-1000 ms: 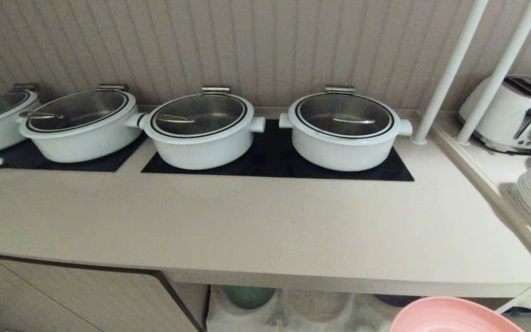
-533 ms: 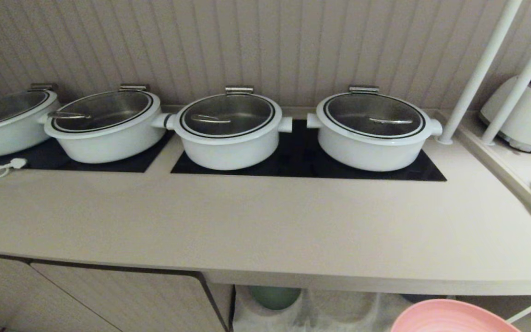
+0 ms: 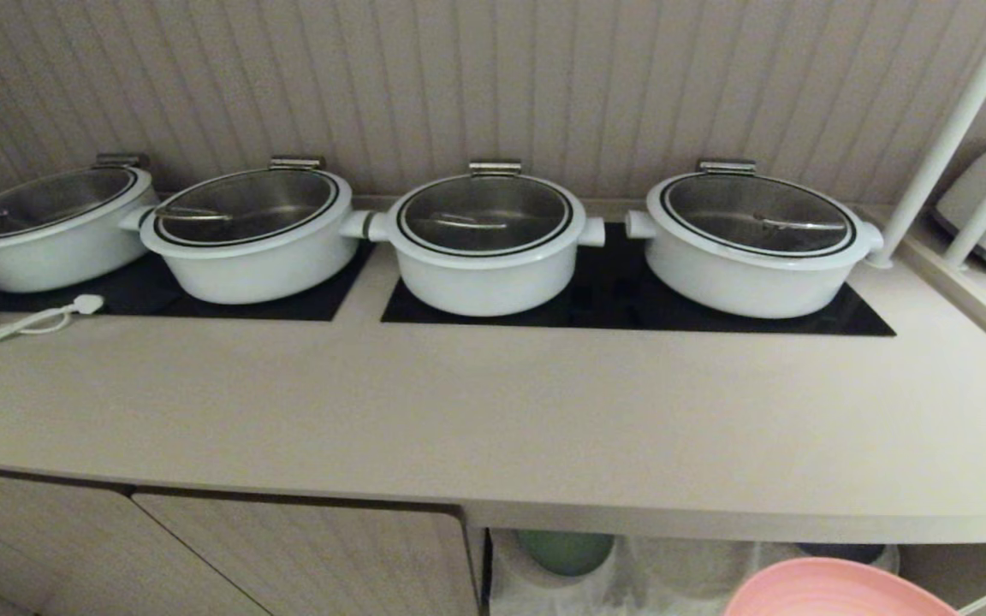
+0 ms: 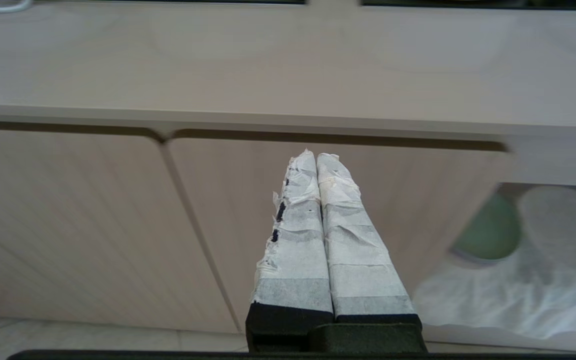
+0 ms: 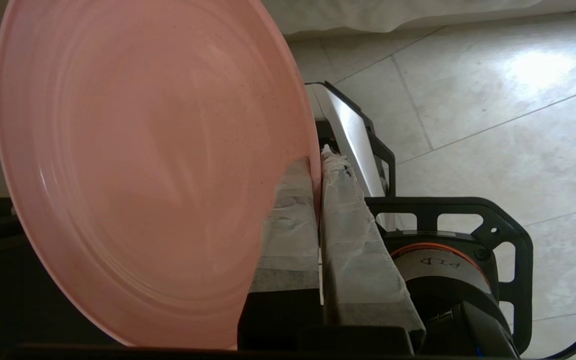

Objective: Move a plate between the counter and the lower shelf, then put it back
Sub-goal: Put the plate

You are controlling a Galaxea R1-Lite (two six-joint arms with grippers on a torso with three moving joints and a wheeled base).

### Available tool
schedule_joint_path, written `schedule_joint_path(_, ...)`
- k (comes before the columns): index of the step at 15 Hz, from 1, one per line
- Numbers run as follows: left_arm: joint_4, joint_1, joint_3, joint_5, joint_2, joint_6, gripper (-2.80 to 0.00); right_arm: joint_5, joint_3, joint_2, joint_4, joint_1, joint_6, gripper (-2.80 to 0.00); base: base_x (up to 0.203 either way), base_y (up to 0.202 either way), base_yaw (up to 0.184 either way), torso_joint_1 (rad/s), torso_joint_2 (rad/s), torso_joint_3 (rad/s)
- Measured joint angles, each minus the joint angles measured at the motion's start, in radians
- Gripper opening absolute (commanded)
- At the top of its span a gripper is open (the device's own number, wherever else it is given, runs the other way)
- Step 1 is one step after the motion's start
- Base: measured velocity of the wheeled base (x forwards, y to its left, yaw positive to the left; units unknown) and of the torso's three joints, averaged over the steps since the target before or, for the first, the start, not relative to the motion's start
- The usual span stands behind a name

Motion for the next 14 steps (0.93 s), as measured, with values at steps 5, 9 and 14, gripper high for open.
schedule_joint_path(5, 0.000, 0.000, 0.000, 0.000, 0.000, 0.000, -2.80, 0.001, -0.001, 0.000, -0.002, 0.000, 0.000, -2.80, 0.000, 0.196, -0.002, 0.001, 0.00, 0.001)
schedule_joint_path(9, 0.000, 0.000, 0.000, 0.000, 0.000, 0.000, -2.80, 0.001, -0.001, 0.000, -0.002, 0.000, 0.000, -2.80, 0.000, 0.197, -0.002, 0.002, 0.00, 0.002)
schedule_joint_path(14, 0.000, 0.000, 0.000, 0.000, 0.000, 0.000, -2.80, 0.001, -0.001, 0.000, -0.002, 0.000, 0.000, -2.80, 0.000, 0.122, -0.001, 0.002, 0.00, 0.002)
